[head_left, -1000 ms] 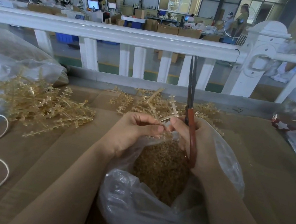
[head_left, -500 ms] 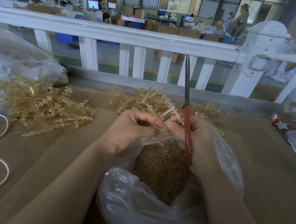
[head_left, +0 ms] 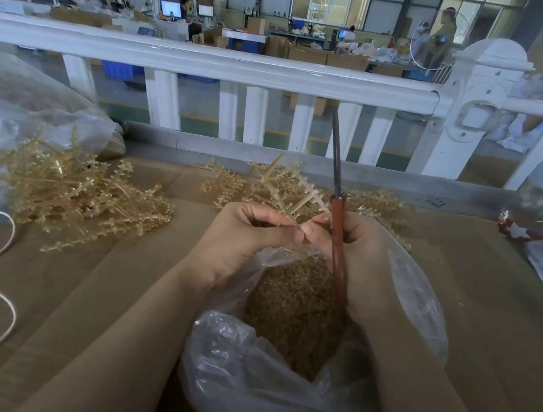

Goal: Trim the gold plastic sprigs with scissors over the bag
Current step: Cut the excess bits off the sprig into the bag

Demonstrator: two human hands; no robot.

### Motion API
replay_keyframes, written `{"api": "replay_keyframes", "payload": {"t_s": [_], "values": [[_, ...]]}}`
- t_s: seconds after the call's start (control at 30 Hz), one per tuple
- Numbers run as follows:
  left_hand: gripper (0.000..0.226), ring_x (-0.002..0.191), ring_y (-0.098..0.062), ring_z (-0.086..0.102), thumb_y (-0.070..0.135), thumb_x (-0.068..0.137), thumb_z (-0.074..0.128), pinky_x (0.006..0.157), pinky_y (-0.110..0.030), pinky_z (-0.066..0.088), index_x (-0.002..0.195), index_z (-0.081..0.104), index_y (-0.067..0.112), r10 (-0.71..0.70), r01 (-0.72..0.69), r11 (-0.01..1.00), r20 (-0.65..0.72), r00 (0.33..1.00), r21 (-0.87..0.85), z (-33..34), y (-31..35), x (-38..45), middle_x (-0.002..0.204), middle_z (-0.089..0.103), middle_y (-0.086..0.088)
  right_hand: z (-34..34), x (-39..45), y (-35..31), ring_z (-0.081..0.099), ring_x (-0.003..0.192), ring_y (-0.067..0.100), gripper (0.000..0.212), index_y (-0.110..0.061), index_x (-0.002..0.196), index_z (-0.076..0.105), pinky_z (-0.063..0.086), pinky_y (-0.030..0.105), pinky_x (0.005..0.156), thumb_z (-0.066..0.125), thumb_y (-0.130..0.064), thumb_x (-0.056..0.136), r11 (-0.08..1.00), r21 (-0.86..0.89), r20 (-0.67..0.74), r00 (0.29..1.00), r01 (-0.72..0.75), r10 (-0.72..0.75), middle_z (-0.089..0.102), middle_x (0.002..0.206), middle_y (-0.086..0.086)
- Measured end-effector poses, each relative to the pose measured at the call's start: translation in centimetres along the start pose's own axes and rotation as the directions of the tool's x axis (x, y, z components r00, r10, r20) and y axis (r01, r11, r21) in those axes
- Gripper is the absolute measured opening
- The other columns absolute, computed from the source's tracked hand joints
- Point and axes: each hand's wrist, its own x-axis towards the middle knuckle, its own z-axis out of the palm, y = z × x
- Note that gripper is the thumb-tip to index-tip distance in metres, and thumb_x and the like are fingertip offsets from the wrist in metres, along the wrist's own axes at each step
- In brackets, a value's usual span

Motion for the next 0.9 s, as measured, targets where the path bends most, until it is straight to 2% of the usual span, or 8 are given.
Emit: {"api": "replay_keyframes", "payload": {"t_s": [0.1, 0.17, 0.33, 0.47, 0.57, 0.73, 0.8, 0.9], "values": [[0.006, 0.063, -0.007, 0.067, 0.000, 0.075, 0.074, 0.061, -0.014, 0.051, 0.080, 0.072, -0.003, -0.026, 0.024, 0.998, -0.021, 0.999, -0.063, 0.2, 0.1, -0.2, 0.070, 0.073, -0.005, 0.0, 0.0, 0.1, 0.062, 0.062, 0.002, 0.024, -0.003, 0.100, 0.070, 0.048, 0.017, 0.063, 0.078, -0.019, 0.084, 0.999, 0.034, 0.020, 0.999, -0.030, 0.029, 0.067, 0.069, -0.010], [0.005, 0.065, -0.007, 0.064, 0.009, 0.076, 0.075, 0.065, -0.015, 0.050, 0.077, 0.072, 0.004, -0.043, 0.044, 0.999, -0.062, 0.997, 0.015, 0.1, 0.1, -0.1, 0.070, 0.071, -0.002, -0.1, 0.0, 0.0, 0.062, 0.057, -0.001, 0.023, -0.006, 0.097, 0.069, 0.047, 0.012, 0.058, 0.080, -0.018, 0.080, 0.995, 0.089, 0.038, 0.999, -0.040, 0.037, 0.065, 0.063, -0.014], [0.007, 0.067, -0.011, 0.065, 0.012, 0.079, 0.073, 0.067, -0.017, 0.052, 0.074, 0.071, 0.008, -0.066, 0.067, 0.998, -0.067, 0.996, 0.014, 0.2, -0.1, 0.1, 0.071, 0.070, -0.006, 0.1, 0.0, 0.0, 0.069, 0.091, 0.030, 0.025, -0.008, 0.097, 0.069, 0.056, 0.046, 0.090, 0.082, -0.012, 0.076, 0.997, 0.057, 0.010, 0.999, -0.048, 0.047, 0.071, 0.088, 0.007], [0.004, 0.069, -0.013, 0.065, 0.018, 0.074, 0.080, 0.071, -0.020, 0.052, 0.077, 0.078, 0.015, -0.061, 0.067, 0.992, -0.057, 0.996, 0.104, -0.3, 0.0, 0.3, 0.074, 0.072, -0.006, -0.1, 0.1, 0.2, 0.069, 0.082, 0.018, 0.017, -0.008, 0.096, 0.069, 0.056, 0.033, 0.080, 0.078, -0.004, 0.082, 0.998, 0.045, -0.008, 0.999, -0.052, 0.053, 0.072, 0.083, 0.002], [0.012, 0.067, -0.014, 0.067, 0.020, 0.066, 0.084, 0.067, -0.020, 0.052, 0.076, 0.079, 0.015, -0.048, 0.058, 0.992, -0.087, 0.995, 0.114, -0.2, -0.1, 0.3, 0.074, 0.073, -0.008, -0.1, 0.2, 0.4, 0.070, 0.082, 0.018, 0.013, -0.012, 0.092, 0.070, 0.056, 0.029, 0.078, 0.078, -0.006, 0.083, 0.999, -0.014, -0.035, 0.998, -0.044, 0.044, 0.072, 0.084, 0.004], [0.012, 0.064, -0.015, 0.066, 0.019, 0.066, 0.082, 0.067, -0.021, 0.053, 0.074, 0.079, 0.012, -0.050, 0.058, 0.997, -0.147, 0.988, 0.047, 0.1, -0.2, 0.3, 0.075, 0.073, -0.009, -0.1, 0.2, 0.1, 0.064, 0.068, 0.003, 0.013, -0.016, 0.090, 0.070, 0.052, 0.017, 0.066, 0.080, -0.017, 0.082, 0.995, -0.098, -0.017, 1.000, -0.003, 0.001, 0.068, 0.071, -0.009], [0.007, 0.062, -0.014, 0.066, 0.018, 0.065, 0.082, 0.067, -0.023, 0.053, 0.069, 0.078, 0.015, -0.062, 0.071, 0.997, -0.225, 0.972, 0.035, -0.1, 0.0, 0.4, 0.072, 0.072, -0.005, -0.2, 0.1, 0.0, 0.065, 0.069, 0.000, 0.019, -0.015, 0.090, 0.070, 0.050, 0.012, 0.065, 0.081, -0.027, 0.081, 0.992, -0.128, -0.018, 1.000, 0.022, -0.025, 0.068, 0.070, -0.013], [0.008, 0.071, -0.019, 0.065, 0.009, 0.077, 0.079, 0.075, -0.031, 0.053, 0.071, 0.077, 0.013, -0.035, 0.063, 0.995, -0.323, 0.946, 0.076, -0.8, 0.2, 0.6, 0.078, 0.071, -0.014, -0.3, -0.2, -0.1, 0.066, 0.074, 0.000, 0.046, -0.021, 0.089, 0.070, 0.049, 0.011, 0.064, 0.076, -0.060, 0.066, 0.980, -0.189, -0.047, 0.997, 0.057, -0.067, 0.069, 0.074, -0.015]]}}
